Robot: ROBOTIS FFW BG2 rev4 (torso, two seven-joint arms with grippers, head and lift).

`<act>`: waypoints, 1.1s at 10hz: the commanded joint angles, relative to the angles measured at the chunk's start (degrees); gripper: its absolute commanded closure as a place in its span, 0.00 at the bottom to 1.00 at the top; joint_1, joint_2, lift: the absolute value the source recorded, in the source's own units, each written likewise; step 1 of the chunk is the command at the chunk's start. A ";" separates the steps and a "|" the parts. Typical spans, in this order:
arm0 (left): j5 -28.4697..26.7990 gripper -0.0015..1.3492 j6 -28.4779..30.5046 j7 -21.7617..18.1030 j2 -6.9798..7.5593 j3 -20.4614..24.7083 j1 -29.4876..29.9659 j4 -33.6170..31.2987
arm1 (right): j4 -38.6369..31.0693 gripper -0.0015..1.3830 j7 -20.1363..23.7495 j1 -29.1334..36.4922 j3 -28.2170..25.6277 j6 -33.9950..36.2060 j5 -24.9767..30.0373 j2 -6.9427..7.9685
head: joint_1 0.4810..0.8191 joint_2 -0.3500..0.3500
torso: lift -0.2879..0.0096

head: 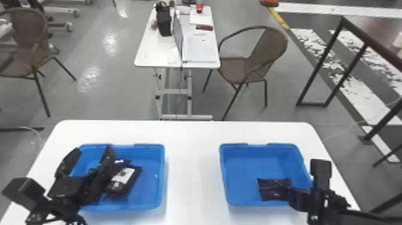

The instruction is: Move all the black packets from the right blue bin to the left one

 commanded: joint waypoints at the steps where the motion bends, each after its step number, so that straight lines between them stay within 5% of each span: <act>1: 0.07 0.11 -0.33 0.00 -0.15 -0.01 -0.05 0.00 | -1.18 0.92 -0.31 0.57 -0.14 -0.57 -1.22 0.23 | 0.63 0.38 | 0.97; 9: -0.28 0.11 -1.03 0.00 -0.15 -0.10 -0.23 0.00 | -5.67 0.92 -2.51 1.01 2.14 -6.72 -12.47 0.32 | 0.63 0.42 | 0.97; 11: 1.13 0.11 -1.03 0.00 -0.15 -0.80 -0.41 0.00 | -8.92 0.92 -2.42 0.31 6.80 -7.25 -18.01 -1.26 | 0.63 0.45 | 0.97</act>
